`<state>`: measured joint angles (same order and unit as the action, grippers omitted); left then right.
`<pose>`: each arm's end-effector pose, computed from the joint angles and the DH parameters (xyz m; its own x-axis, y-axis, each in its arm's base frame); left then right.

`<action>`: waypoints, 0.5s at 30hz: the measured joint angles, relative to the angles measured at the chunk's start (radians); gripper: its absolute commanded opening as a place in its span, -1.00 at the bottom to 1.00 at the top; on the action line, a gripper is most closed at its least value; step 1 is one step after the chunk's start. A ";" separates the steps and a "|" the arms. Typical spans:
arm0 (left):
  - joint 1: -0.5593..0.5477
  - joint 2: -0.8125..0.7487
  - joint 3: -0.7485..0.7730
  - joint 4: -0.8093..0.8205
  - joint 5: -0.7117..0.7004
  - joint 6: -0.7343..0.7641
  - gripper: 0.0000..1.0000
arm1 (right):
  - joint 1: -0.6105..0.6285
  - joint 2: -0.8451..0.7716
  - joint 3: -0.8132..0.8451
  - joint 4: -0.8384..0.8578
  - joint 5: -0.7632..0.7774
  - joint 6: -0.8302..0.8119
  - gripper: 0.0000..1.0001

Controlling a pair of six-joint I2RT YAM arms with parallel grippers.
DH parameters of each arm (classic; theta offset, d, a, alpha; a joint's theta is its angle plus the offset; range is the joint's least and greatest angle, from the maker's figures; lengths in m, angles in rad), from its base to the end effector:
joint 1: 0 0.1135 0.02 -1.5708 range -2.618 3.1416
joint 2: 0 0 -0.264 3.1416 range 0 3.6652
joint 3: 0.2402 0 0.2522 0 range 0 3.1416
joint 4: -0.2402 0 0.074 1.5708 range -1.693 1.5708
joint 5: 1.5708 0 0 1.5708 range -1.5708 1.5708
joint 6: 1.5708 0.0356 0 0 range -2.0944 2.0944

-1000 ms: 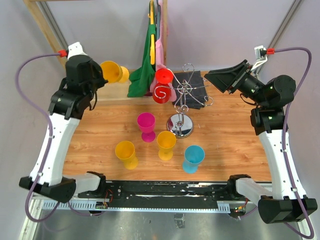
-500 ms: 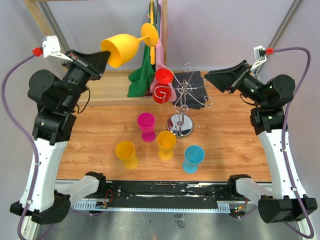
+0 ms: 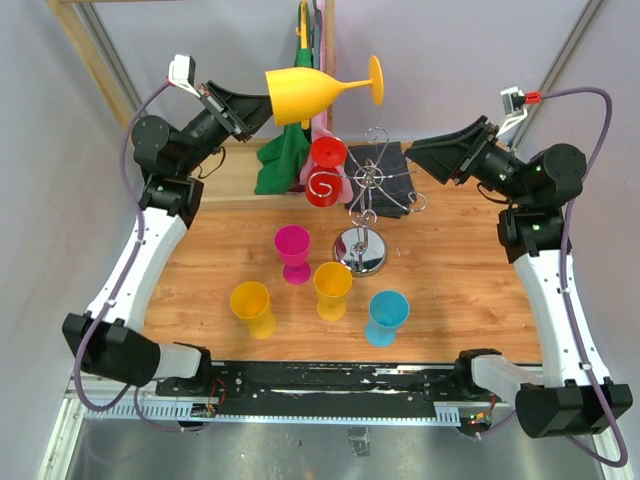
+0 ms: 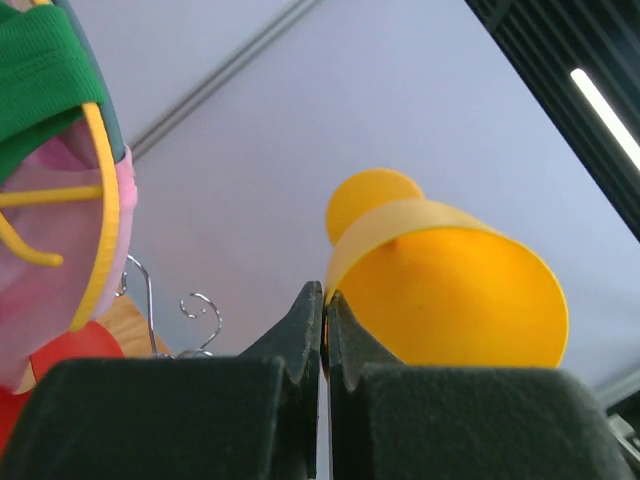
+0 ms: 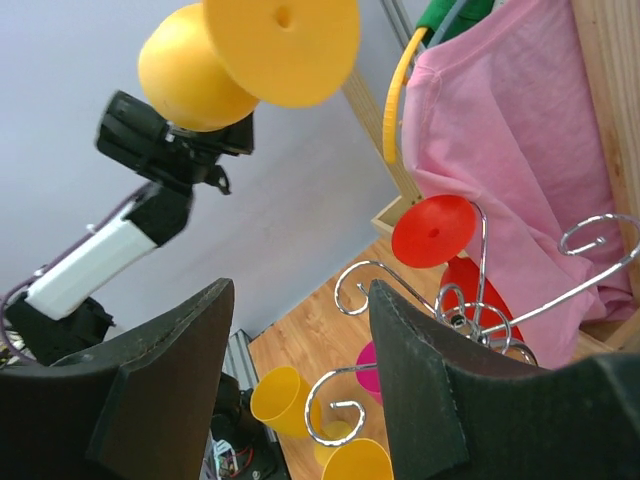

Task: Place the wine glass upside down on the wine glass rack

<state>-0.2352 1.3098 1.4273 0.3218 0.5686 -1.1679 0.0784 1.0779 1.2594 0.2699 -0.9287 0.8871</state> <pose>0.2700 -0.0844 0.5011 -0.4544 -0.6882 -0.5655 0.6433 0.1856 -0.7428 0.2081 0.0449 0.4909 -0.3186 0.4407 -0.8392 -0.8206 0.3150 0.4769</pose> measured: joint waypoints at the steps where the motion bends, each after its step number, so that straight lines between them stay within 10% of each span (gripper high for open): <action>1: 0.017 0.015 -0.027 0.088 0.030 -0.072 -1.00 | 0.000 0.008 0.001 0.022 -0.006 0.012 0.16; 15: 0.074 0.297 -0.108 1.099 0.151 -0.815 -1.00 | 0.021 0.349 0.141 0.714 -0.020 0.611 0.16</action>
<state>-0.1616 1.6066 1.3190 1.4204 0.7200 -1.9831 0.0990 1.4273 1.4006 0.9840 -0.9485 1.4982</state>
